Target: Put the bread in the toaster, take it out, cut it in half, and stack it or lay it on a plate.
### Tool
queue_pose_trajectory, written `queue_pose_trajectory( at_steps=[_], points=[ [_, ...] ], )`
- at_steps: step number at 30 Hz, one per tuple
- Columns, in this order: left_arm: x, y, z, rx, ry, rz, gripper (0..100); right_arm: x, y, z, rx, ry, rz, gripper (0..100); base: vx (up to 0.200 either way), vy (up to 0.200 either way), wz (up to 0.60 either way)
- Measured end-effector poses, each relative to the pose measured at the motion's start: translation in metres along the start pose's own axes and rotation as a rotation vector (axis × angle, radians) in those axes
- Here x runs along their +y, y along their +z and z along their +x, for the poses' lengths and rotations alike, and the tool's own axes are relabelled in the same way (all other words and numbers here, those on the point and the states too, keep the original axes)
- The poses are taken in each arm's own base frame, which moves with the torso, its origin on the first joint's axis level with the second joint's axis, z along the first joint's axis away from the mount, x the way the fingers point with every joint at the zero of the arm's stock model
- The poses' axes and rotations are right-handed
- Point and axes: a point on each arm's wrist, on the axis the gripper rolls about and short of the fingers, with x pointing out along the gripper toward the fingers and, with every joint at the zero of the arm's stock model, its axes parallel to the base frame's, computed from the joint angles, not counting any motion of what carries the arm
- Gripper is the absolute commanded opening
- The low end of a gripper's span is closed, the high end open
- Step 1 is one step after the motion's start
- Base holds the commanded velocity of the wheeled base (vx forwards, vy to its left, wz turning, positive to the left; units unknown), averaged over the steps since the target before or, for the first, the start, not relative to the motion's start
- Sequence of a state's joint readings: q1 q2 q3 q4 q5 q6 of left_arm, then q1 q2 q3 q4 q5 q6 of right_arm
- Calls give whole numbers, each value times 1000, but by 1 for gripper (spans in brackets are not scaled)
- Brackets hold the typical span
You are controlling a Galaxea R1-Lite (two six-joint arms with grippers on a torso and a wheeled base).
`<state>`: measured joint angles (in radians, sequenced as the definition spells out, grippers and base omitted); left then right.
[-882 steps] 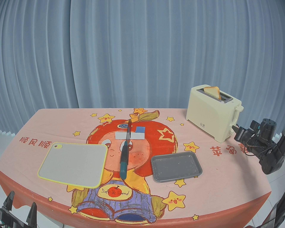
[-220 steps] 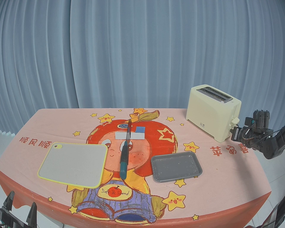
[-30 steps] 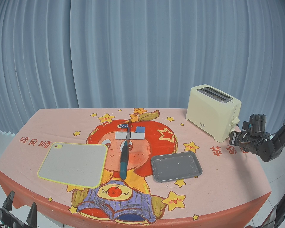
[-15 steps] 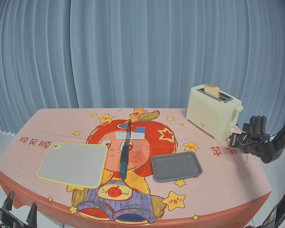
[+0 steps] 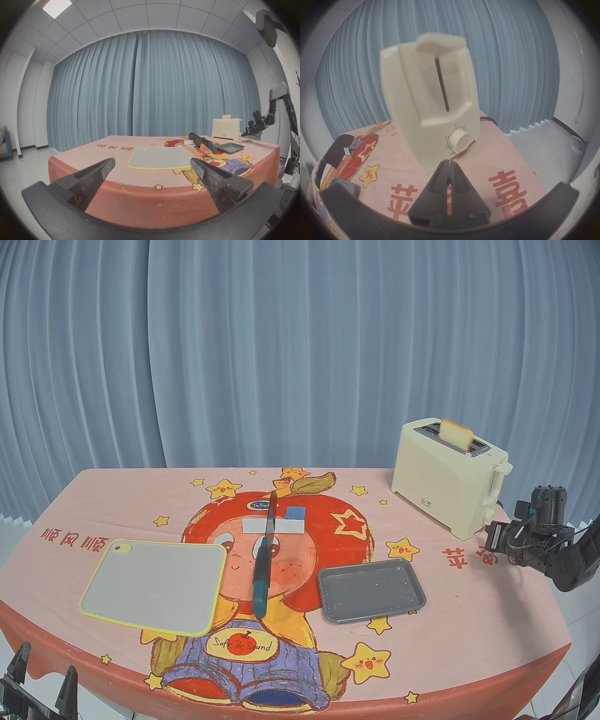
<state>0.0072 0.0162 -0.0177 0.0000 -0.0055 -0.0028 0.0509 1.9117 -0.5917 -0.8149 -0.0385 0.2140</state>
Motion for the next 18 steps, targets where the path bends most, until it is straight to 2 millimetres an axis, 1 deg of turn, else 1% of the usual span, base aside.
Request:
queue_pose_trajectory(
  at_steps=[8, 11, 18],
  points=[
    [0, 0, 0, 0, 0, 0, 100, 3, -3, -25, -35, 22, -16, 0, 0, 0, 0],
    [0, 0, 0, 0, 0, 0, 100, 3, -3, -37, -49, 25, -32, 0, 0, 0, 0],
    [0, 0, 0, 0, 0, 0, 100, 2, 7, -71, -132, 37, -49, 0, 0, 0, 0]
  ],
)
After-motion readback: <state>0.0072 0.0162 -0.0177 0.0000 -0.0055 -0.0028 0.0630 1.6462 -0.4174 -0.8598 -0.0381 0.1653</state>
